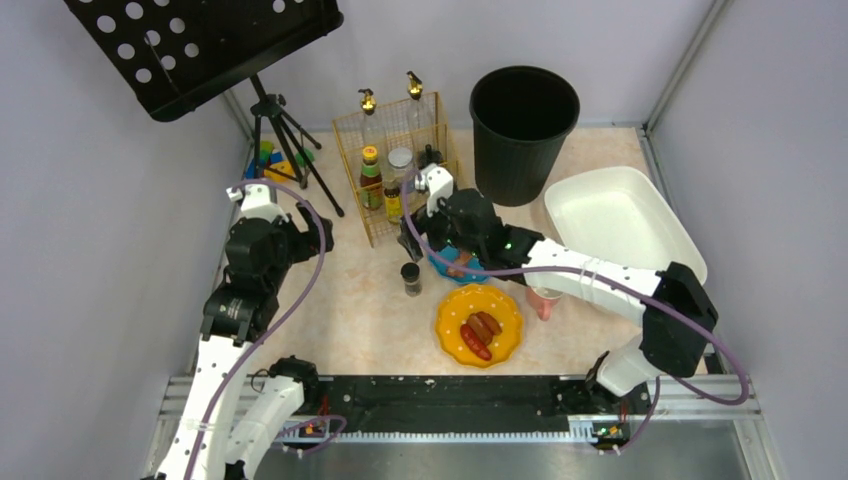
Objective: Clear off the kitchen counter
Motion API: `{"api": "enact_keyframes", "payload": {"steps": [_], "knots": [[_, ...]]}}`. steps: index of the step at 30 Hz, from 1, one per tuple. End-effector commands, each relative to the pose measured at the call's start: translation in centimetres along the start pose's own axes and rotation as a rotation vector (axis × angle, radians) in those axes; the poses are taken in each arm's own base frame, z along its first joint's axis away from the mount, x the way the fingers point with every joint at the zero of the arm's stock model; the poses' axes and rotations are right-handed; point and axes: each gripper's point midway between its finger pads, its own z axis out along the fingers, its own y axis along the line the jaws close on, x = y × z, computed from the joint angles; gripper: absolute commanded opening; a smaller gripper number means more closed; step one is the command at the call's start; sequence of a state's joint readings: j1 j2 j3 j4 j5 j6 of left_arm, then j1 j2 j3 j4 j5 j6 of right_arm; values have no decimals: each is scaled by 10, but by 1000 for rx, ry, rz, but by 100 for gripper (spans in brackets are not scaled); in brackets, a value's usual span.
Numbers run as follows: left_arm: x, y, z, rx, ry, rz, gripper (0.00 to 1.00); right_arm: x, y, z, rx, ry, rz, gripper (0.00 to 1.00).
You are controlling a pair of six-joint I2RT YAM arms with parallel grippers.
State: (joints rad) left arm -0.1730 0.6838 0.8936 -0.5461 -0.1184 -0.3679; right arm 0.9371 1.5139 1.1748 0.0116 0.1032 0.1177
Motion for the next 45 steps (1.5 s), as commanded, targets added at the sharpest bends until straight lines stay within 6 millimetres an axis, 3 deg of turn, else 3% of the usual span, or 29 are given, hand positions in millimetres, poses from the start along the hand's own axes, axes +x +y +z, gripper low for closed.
{"api": "enact_keyframes", "payload": {"steps": [1,10,17,29,37,45], "knots": [[-8,-5,2,23,-25,-6,93,28,15,-9,-59,46,34,95],[-7,-5,3,23,-20,-5,93,69,37,-3,-129,102,54,95],[-6,-5,4,23,-14,-4,93,83,56,10,-159,120,65,95],[-6,-7,3,30,-15,-4,93,104,51,35,-104,162,44,92],[-6,-7,3,32,-16,-6,93,110,46,40,-54,175,22,75],[-6,-7,3,30,-16,-6,93,110,43,38,-17,172,1,36]]}}
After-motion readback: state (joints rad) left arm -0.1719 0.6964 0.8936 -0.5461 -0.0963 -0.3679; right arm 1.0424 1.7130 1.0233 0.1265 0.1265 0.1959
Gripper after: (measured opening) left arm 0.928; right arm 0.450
